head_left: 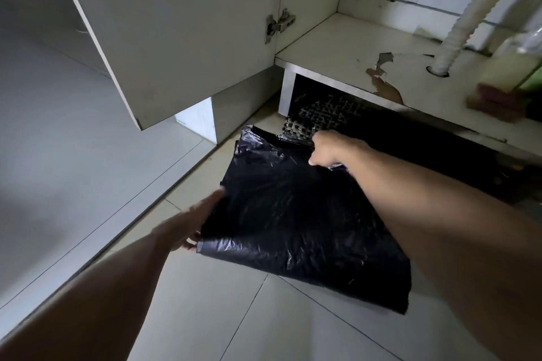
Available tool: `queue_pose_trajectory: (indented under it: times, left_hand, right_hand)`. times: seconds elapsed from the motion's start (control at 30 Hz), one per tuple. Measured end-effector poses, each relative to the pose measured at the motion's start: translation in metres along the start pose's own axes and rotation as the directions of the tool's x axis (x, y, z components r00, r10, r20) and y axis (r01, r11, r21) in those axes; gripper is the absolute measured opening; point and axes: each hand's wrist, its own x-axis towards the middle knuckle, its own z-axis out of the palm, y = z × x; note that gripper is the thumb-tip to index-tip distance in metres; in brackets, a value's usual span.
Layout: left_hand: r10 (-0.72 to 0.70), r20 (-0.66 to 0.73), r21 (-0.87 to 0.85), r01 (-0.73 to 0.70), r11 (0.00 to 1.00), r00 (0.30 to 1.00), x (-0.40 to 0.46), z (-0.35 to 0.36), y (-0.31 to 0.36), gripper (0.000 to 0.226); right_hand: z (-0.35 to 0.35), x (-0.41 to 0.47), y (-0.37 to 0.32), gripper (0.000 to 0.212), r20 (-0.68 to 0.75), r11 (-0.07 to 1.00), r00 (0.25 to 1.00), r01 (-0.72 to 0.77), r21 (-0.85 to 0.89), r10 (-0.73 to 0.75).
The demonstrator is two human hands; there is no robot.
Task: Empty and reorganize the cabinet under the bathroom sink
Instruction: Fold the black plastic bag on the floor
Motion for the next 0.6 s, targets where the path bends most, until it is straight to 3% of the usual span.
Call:
queue_pose_trajectory:
  times: [0.1, 0.27, 0.37, 0.43, 0.47, 0.53, 0.6]
  left_hand:
    - [0.011, -0.139, 0.135, 0.008, 0.991, 0.990, 0.010, 0.005, -0.005, 0.072]
    - [0.166, -0.385, 0.367, -0.014, 0.930, 0.908, 0.019, 0.009, 0.005, 0.072]
    - [0.473, -0.561, 0.599, -0.061, 0.799, 0.680, 0.018, 0.025, 0.014, 0.061]
    - [0.693, -0.486, 0.759, -0.137, 0.637, 0.533, 0.021, 0.040, 0.019, 0.062]
    - [0.768, -0.393, 0.834, -0.156, 0.530, 0.506, 0.023, 0.050, 0.023, 0.067]
    - [0.802, -0.211, 0.919, -0.167, 0.358, 0.559, 0.029, 0.068, 0.034, 0.072]
    - [0.726, -0.143, 0.918, -0.184, 0.352, 0.672, 0.038, 0.082, 0.045, 0.070]
  right_hand:
    - [0.051, 0.012, 0.005, 0.041, -0.175, 0.999, 0.984, -0.044, -0.003, 0.043]
    - [0.107, -0.019, 0.018, 0.059, -0.389, 0.994, 0.921, 0.057, 0.095, -0.015]
    - [0.135, -0.054, 0.027, 0.065, -0.437, 0.994, 0.899, 0.036, 0.106, 0.014]
    - [0.147, -0.069, 0.034, 0.068, -0.378, 0.987, 0.919, -0.053, 0.151, 0.107]
    - [0.151, -0.074, 0.039, 0.071, -0.333, 0.978, 0.928, -0.110, 0.178, 0.165]
    - [0.156, -0.078, 0.049, 0.076, -0.259, 0.952, 0.931, -0.200, 0.230, 0.258]
    - [0.159, -0.078, 0.058, 0.079, -0.192, 0.927, 0.930, -0.258, 0.271, 0.314]
